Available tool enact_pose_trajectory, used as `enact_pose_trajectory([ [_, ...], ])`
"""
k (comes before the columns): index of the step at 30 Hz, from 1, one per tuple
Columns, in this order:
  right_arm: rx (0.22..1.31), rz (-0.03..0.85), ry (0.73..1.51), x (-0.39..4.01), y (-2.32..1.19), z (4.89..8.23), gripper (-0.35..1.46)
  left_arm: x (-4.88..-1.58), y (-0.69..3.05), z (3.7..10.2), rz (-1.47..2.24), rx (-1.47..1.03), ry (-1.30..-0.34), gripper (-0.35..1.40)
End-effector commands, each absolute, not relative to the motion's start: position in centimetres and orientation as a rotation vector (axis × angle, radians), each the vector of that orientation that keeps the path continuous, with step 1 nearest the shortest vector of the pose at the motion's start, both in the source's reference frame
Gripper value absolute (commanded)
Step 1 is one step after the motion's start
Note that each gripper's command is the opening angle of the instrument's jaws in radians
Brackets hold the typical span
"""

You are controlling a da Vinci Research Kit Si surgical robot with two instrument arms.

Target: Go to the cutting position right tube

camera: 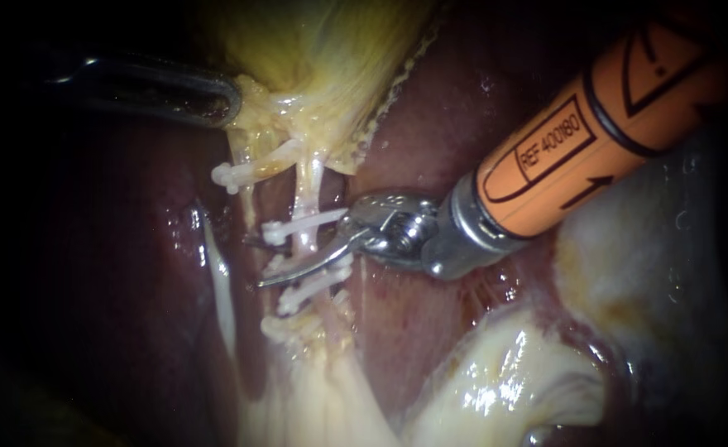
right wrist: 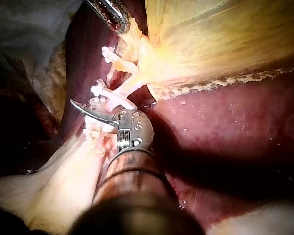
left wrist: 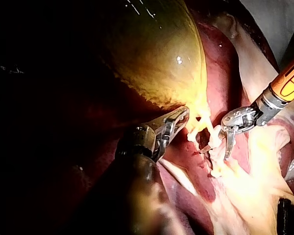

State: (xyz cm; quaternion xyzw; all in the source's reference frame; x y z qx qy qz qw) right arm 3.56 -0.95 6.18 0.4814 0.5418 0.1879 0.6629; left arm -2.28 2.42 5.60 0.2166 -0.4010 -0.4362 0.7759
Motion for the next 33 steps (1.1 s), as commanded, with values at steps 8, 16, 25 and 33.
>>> enact_pose_trajectory([
  [8, 1.01, 0.484, 1.256, 3.68, -0.93, 6.17, 1.43, -2.28, 2.42, 5.6, -0.944, 0.469, -0.867, -0.35],
  [16, 1.009, 0.526, 1.298, 3.67, -0.86, 6.03, 1.43, -2.29, 2.42, 5.6, -0.944, 0.469, -0.867, -0.35],
  [25, 1.048, 0.509, 1.306, 3.67, -0.89, 5.66, 1.43, -2.28, 2.42, 5.6, -0.949, 0.472, -0.867, -0.35],
  [33, 1.049, 0.509, 1.306, 3.66, -0.89, 5.64, 1.43, -2.28, 2.42, 5.6, -0.949, 0.472, -0.867, -0.35],
])
